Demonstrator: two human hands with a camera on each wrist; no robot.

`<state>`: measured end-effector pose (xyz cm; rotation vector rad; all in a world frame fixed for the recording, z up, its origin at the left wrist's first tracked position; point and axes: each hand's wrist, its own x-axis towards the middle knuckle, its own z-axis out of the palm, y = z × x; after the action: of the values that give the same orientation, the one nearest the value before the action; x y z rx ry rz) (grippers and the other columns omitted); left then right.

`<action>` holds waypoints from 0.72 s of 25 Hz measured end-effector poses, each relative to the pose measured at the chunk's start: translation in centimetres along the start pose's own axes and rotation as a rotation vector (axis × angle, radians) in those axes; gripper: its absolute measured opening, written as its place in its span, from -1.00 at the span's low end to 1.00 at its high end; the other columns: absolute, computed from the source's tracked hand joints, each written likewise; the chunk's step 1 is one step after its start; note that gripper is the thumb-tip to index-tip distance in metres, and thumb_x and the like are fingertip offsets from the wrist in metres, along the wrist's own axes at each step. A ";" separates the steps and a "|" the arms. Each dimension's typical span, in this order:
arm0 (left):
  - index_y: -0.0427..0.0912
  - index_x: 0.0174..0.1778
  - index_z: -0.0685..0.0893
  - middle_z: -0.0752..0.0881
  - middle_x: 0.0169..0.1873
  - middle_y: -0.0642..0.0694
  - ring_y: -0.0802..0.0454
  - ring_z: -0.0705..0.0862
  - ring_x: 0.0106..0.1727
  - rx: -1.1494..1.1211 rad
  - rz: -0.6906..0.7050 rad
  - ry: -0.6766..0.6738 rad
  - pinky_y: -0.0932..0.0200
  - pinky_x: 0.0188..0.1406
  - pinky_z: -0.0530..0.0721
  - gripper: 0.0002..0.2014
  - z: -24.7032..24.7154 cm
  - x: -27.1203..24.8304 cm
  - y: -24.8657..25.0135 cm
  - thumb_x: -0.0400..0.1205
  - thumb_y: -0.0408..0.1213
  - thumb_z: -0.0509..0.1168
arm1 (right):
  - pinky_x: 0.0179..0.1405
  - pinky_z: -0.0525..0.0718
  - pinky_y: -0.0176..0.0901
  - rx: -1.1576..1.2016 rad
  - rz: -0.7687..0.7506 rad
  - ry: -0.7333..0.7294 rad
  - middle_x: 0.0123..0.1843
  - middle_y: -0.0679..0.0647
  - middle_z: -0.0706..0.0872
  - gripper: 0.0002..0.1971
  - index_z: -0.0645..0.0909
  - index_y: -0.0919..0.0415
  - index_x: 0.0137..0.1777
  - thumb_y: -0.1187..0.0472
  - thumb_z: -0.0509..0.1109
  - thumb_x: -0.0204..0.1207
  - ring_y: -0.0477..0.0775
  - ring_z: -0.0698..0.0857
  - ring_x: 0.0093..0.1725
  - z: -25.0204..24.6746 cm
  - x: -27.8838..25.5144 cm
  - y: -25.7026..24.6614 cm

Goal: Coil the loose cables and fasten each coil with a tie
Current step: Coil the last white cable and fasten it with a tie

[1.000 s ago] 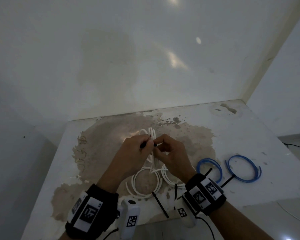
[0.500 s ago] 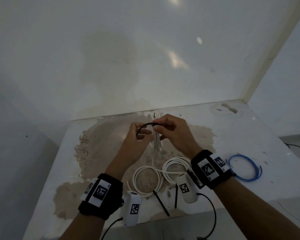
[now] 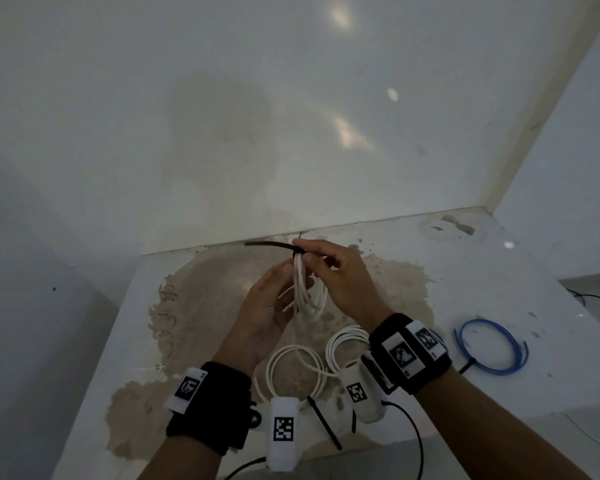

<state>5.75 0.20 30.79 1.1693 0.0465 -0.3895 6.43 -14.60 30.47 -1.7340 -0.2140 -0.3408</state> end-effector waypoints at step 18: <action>-0.08 0.25 0.60 0.68 -0.24 -0.16 0.13 0.63 -0.55 0.639 0.448 0.158 0.26 -0.51 0.60 -0.78 0.8 0.6 -0.5 0.69 -0.21 0.31 | -0.48 0.79 -0.05 -0.111 0.060 0.014 -0.10 0.07 0.73 -0.94 0.70 0.19 0.01 0.25 0.46 0.58 0.01 0.77 -0.32 -1.0 0.1 -0.2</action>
<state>6.02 -0.79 30.55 1.7894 -0.2146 0.1032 6.34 -15.58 30.81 -1.8427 -0.1341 -0.3262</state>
